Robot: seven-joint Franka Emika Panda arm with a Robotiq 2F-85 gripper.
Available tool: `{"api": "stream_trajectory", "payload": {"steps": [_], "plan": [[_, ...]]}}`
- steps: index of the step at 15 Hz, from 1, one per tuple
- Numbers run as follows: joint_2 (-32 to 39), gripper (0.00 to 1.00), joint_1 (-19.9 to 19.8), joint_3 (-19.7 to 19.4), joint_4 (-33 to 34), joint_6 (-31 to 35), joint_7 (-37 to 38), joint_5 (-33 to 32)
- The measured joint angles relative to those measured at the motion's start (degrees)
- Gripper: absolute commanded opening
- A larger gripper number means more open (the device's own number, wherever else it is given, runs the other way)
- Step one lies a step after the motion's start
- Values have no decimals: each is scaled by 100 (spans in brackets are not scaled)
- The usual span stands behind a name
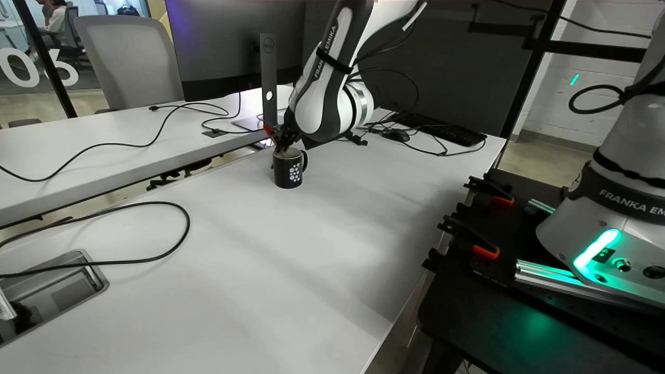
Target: Pick up the pen from the table and put it in the black cup.
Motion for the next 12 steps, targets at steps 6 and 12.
{"api": "stream_trajectory", "payload": {"steps": [6, 12], "plan": [[20, 15, 7, 0, -48, 2, 0, 0], [20, 15, 7, 0, -48, 2, 0, 0]]}}
